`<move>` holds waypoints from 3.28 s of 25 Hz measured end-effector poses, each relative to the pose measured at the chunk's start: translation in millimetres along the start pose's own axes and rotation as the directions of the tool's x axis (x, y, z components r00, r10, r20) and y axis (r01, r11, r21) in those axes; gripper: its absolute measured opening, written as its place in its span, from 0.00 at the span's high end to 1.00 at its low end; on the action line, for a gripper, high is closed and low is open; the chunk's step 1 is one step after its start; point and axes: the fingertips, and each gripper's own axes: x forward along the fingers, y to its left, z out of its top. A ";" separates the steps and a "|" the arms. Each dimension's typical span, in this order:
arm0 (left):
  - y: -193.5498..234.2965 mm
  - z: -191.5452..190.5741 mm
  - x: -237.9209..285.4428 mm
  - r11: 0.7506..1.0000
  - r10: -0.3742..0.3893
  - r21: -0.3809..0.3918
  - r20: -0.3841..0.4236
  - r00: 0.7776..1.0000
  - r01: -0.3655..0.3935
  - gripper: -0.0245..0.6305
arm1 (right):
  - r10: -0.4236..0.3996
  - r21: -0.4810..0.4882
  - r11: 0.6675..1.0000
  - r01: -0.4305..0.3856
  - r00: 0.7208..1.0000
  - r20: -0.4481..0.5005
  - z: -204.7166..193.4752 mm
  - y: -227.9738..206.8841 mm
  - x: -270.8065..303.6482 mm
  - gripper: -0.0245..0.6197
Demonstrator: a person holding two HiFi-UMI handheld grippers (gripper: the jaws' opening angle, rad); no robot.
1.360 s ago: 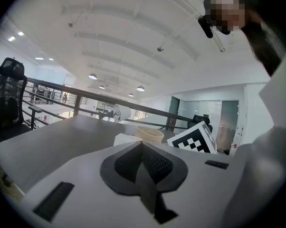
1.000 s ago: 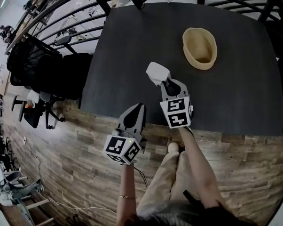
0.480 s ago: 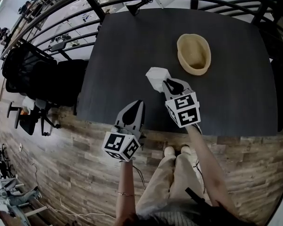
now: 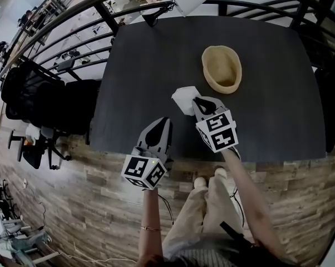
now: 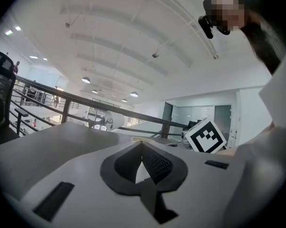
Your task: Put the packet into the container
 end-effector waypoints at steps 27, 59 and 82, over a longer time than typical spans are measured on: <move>-31.1 57.0 97.2 0.996 -0.065 0.060 0.088 0.994 0.060 0.95 | -0.012 0.034 0.999 0.008 0.994 0.105 81.7 -110.5 -42.7 0.92; -62.0 34.6 227.0 0.994 -0.087 0.068 -0.003 0.996 0.087 0.95 | 0.145 0.317 0.941 -0.122 0.988 -0.050 32.5 -200.2 17.5 0.94; -62.8 22.7 242.8 0.993 -0.106 0.046 -0.025 0.994 0.107 0.95 | 0.125 0.084 0.990 -0.114 0.981 -0.148 33.9 -193.8 23.3 0.85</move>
